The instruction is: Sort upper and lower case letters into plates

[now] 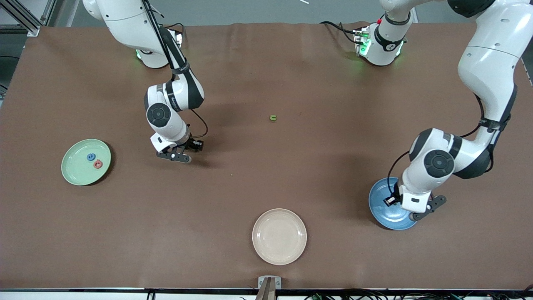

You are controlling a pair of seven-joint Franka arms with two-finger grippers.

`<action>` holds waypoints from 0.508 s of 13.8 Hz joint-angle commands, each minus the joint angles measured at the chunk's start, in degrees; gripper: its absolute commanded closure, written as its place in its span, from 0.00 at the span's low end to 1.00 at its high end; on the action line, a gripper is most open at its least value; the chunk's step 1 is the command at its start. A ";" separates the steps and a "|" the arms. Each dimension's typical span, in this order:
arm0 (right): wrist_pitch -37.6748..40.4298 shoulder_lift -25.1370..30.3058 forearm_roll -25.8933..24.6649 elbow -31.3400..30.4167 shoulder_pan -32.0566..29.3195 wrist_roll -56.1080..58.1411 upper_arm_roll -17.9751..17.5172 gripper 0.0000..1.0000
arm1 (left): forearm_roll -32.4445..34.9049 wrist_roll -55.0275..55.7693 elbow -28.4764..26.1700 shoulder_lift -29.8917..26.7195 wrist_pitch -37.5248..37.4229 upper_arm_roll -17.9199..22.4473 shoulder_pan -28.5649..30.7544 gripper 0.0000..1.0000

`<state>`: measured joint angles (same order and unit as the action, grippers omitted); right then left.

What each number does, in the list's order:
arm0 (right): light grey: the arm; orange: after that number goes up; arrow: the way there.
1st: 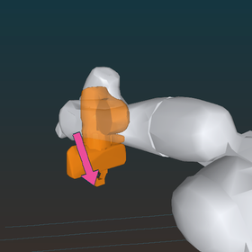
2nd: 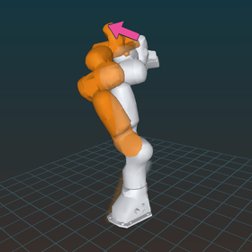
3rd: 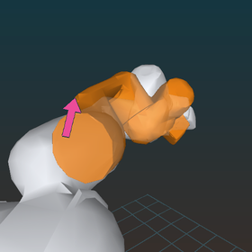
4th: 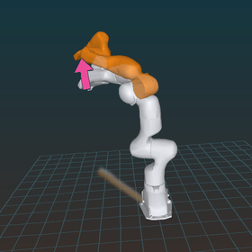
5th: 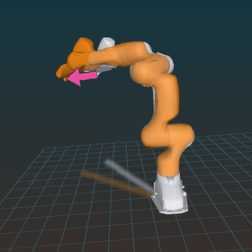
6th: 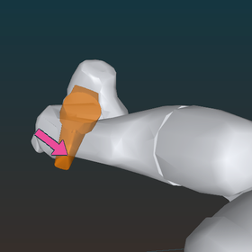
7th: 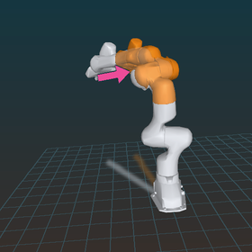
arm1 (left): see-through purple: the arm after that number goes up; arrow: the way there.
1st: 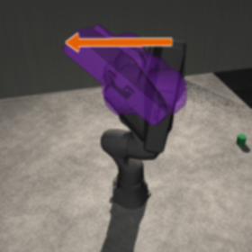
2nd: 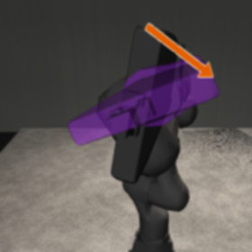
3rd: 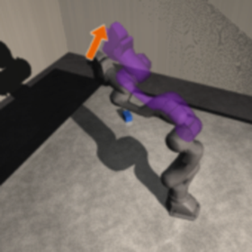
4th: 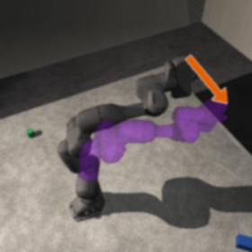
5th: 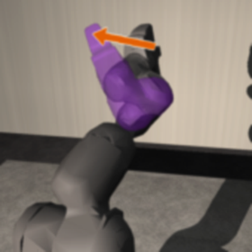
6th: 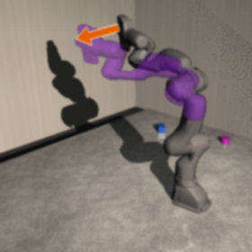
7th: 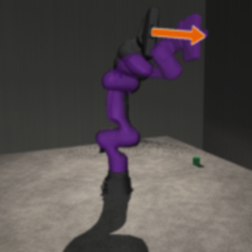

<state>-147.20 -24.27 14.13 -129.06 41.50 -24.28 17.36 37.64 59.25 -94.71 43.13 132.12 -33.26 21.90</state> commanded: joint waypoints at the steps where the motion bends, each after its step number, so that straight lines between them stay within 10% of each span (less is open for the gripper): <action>1: -0.80 -0.25 0.81 -0.85 1.03 -0.33 0.04 0.72 | 1.21 0.08 -1.78 -1.02 -0.64 -1.11 0.60 0.01; 7: 4.35 1.76 0.64 2.56 0.87 0.71 0.92 0.79 | 1.21 4.47 -14.51 -7.97 -0.73 -14.43 0.33 0.04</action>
<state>-146.36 -24.10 14.13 -128.38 42.09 -24.26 17.35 37.64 61.18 -103.35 39.19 131.90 -43.21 21.83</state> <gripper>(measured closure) 0.656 0.035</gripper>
